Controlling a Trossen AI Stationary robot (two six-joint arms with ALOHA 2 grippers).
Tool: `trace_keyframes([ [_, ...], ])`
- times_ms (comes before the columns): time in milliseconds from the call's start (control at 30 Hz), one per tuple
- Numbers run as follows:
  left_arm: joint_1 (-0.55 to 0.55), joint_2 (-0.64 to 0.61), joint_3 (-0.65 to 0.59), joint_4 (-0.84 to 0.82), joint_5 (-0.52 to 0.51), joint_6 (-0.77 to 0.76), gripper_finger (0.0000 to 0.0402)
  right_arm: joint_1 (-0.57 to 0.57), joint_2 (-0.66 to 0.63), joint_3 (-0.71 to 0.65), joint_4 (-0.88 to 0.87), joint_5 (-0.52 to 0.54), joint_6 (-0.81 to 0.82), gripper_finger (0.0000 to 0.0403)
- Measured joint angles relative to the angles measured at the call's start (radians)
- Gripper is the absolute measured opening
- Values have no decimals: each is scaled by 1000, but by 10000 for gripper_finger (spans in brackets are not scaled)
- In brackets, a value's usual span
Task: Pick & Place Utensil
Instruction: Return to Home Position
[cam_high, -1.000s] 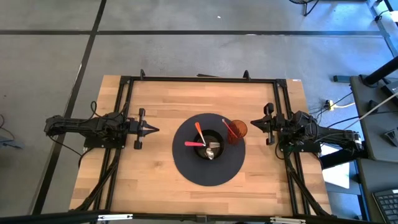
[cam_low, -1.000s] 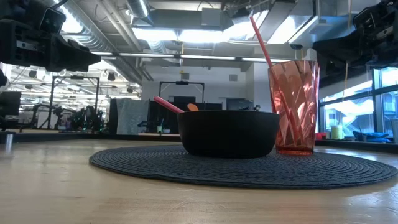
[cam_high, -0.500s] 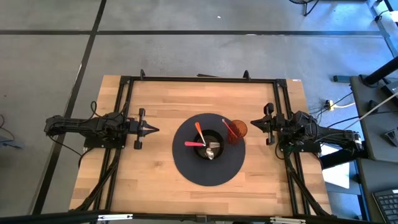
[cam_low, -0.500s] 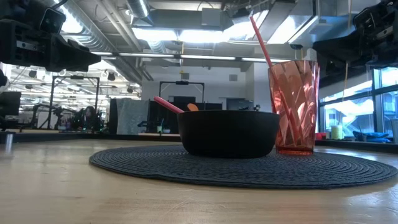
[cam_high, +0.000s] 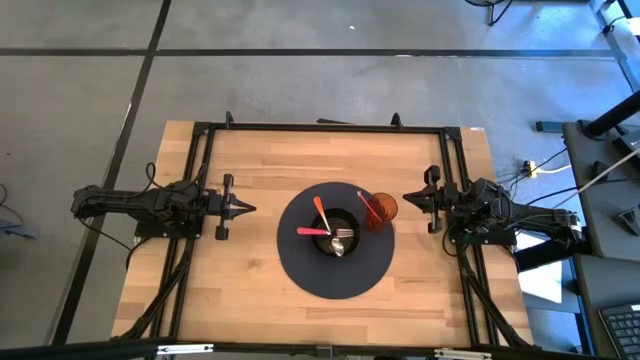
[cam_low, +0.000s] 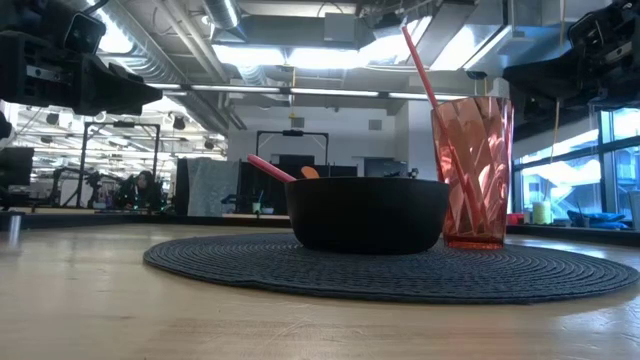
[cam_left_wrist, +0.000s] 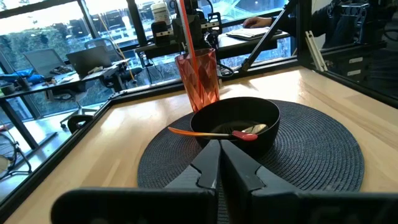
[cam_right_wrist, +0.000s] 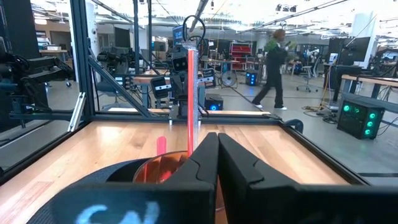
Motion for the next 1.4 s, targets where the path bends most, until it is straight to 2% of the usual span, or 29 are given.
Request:
trace_keyframes([
  [1400, 0, 0, 0, 0, 0, 0, 6, 0, 0, 0, 0, 0, 0, 14],
])
